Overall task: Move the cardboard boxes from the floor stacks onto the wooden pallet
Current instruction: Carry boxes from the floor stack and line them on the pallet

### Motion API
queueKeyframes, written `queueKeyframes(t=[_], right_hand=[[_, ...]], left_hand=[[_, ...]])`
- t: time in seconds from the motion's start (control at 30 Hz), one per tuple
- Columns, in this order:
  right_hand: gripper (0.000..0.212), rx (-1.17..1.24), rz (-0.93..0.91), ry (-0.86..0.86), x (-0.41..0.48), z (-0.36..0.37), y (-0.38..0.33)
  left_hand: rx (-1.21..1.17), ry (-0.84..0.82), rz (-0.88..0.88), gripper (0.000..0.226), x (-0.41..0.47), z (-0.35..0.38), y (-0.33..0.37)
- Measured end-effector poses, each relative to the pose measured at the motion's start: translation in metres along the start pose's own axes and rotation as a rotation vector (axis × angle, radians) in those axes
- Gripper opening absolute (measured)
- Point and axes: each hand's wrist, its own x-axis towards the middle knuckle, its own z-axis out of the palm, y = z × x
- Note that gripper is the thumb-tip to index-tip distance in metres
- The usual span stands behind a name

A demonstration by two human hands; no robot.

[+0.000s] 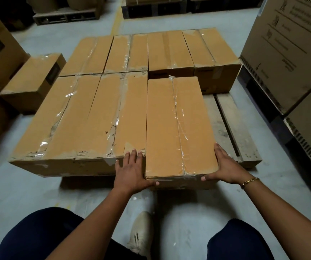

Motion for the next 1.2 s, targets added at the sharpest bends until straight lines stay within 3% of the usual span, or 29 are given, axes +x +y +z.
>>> queueKeyframes(t=[0.1, 0.37, 0.67, 0.87, 1.2], right_hand=[[0.157, -0.010, -0.001, -0.003, 0.006, -0.003, -0.002], [0.158, -0.029, 0.007, -0.005, 0.029, -0.015, -0.006], [0.157, 0.000, 0.009, 0.029, 0.039, -0.015, -0.003], [0.139, 0.056, 0.012, 0.161, 0.023, 0.007, 0.009], [0.128, 0.058, 0.044, 0.219, 0.031, 0.008, 0.011]], left_hand=[[0.039, 0.121, -0.016, 0.117, 0.000, 0.005, 0.002], [0.093, 0.323, -0.025, 0.083, 0.011, 0.011, 0.001], [0.117, 0.353, -0.016, 0.089, 0.022, 0.008, -0.002], [0.012, 0.226, 0.129, 0.106, 0.027, 0.020, -0.011], [0.000, 0.278, 0.117, 0.080, 0.028, 0.017, -0.008]])
